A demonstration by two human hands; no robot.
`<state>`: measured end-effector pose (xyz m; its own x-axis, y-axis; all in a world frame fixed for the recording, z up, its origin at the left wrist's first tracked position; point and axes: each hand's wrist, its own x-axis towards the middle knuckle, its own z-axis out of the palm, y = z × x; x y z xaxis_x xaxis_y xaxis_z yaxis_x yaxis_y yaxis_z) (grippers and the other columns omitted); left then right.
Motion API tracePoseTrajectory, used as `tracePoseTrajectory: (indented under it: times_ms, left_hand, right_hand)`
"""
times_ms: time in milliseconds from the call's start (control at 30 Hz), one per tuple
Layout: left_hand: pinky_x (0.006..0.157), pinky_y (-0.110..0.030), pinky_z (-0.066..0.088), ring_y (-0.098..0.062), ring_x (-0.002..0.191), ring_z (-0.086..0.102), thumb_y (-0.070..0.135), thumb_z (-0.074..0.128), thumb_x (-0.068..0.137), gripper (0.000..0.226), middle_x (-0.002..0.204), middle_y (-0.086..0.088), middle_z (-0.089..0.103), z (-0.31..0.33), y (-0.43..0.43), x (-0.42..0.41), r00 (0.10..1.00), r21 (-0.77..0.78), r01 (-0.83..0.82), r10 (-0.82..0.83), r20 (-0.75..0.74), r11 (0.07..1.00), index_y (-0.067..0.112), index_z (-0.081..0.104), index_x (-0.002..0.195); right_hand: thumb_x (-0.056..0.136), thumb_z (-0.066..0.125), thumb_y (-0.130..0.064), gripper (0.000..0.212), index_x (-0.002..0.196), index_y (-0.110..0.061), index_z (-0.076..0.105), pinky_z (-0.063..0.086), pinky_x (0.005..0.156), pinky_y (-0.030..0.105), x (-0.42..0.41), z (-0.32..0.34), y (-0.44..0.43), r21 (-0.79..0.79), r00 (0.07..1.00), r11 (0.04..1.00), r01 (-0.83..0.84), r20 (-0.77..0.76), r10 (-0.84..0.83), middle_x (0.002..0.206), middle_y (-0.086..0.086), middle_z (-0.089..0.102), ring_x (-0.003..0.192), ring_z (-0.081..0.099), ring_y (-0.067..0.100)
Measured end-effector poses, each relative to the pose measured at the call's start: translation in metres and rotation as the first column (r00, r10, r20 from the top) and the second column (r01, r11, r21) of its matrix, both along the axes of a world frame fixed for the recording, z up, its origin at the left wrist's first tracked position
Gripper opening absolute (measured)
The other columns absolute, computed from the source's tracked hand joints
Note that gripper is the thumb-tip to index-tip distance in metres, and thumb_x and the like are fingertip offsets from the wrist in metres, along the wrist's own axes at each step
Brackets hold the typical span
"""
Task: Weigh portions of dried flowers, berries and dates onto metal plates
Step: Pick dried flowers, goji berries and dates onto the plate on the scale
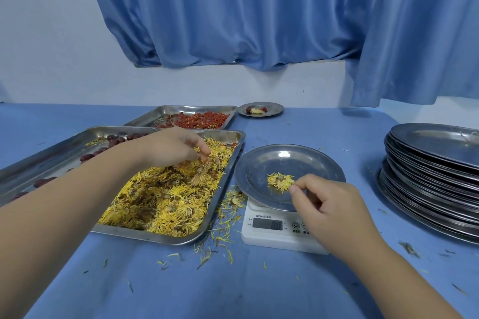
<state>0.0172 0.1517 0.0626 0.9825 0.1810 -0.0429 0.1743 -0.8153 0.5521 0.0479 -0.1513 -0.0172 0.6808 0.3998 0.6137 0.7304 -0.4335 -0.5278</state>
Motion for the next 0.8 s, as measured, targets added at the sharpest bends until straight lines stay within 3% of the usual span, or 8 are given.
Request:
tracePoseTrajectory:
  times_ms: [133,200,300,367,433,533,633,800]
  left_hand:
    - [0.073,-0.025,0.044,-0.012,0.086,0.065,0.026,0.062,0.093,0.016,0.095,0.007,0.073,0.001,0.004,-0.005,0.998,0.008,-0.040,0.039,0.058,0.999,0.038,0.070,0.099]
    - [0.069,-0.026,0.050,-0.015,0.076,0.066,0.024,0.062,0.093,0.016,0.092,-0.001,0.073,0.001,0.006,-0.008,0.993,-0.059,-0.064,0.069,0.094,0.996,0.036,0.071,0.100]
    - [0.068,-0.022,0.057,-0.015,0.082,0.073,0.016,0.062,0.094,0.017,0.097,-0.005,0.074,0.003,0.007,-0.015,0.991,-0.176,-0.086,0.102,0.085,0.981,0.027,0.071,0.103]
    - [0.067,-0.022,0.058,-0.015,0.082,0.074,0.014,0.059,0.095,0.018,0.098,-0.001,0.075,0.004,0.007,-0.019,0.991,-0.220,-0.092,0.111,0.075,0.971,0.024,0.070,0.104]
    - [0.067,-0.024,0.058,-0.011,0.081,0.074,0.015,0.058,0.096,0.017,0.096,0.009,0.075,0.007,0.007,-0.022,0.990,-0.198,-0.098,0.116,0.082,0.975,0.026,0.069,0.103]
    - [0.075,-0.031,0.056,-0.006,0.077,0.072,0.017,0.057,0.096,0.017,0.091,0.018,0.074,0.011,0.007,-0.025,0.988,-0.157,-0.096,0.113,0.102,0.983,0.029,0.068,0.103]
    - [0.071,-0.029,0.053,-0.004,0.074,0.071,0.017,0.059,0.094,0.017,0.090,0.017,0.074,0.013,0.008,-0.031,0.988,-0.118,-0.099,0.112,0.104,0.988,0.029,0.067,0.102]
    - [0.062,-0.031,0.045,-0.003,0.071,0.071,0.023,0.063,0.092,0.013,0.088,0.016,0.074,0.013,0.016,-0.042,0.973,-0.108,-0.122,0.140,0.185,0.987,0.032,0.067,0.102]
  right_hand:
    - [0.087,0.053,-0.033,0.024,0.067,-0.021,0.058,0.042,0.049,0.033,-0.002,0.000,0.000,-0.038,1.000,0.999,0.014,0.028,-0.013,0.053,-0.001,0.050,0.055,0.048,0.017]
    - [0.088,0.051,-0.032,0.027,0.065,-0.018,0.057,0.043,0.049,0.035,-0.007,0.003,0.002,-0.061,0.996,0.998,0.025,0.083,-0.020,0.050,-0.002,0.048,0.053,0.047,0.017]
    - [0.086,0.052,-0.024,0.020,0.071,-0.016,0.062,0.044,0.054,0.034,-0.024,0.008,0.015,-0.057,0.982,0.995,-0.077,0.169,0.086,0.060,-0.008,0.050,0.060,0.046,0.010]
    - [0.088,0.052,-0.021,0.017,0.084,-0.015,0.067,0.049,0.064,0.033,-0.036,0.011,0.032,-0.137,0.954,0.975,-0.176,0.220,0.203,0.077,-0.006,0.059,0.074,0.054,0.012]
    - [0.092,0.048,-0.022,0.023,0.103,-0.014,0.066,0.051,0.083,0.035,-0.041,0.015,0.057,-0.292,0.926,0.931,-0.220,0.239,0.293,0.113,-0.001,0.063,0.101,0.056,0.018]
    - [0.093,0.047,-0.013,0.044,0.137,-0.011,0.045,0.037,0.105,0.039,-0.036,0.017,0.100,-0.447,0.928,0.868,-0.215,0.183,0.323,0.154,0.007,0.029,0.132,0.037,0.024]
    - [0.088,0.048,-0.004,0.064,0.148,-0.007,0.028,0.030,0.109,0.044,-0.028,0.018,0.133,-0.584,0.944,0.797,-0.152,0.153,0.292,0.158,0.013,0.018,0.136,0.029,0.030]
    - [0.084,0.049,-0.003,0.048,0.131,-0.008,0.051,0.037,0.102,0.045,-0.023,0.009,0.147,-0.692,0.914,0.714,-0.106,0.216,0.344,0.140,0.010,0.045,0.121,0.041,0.029]
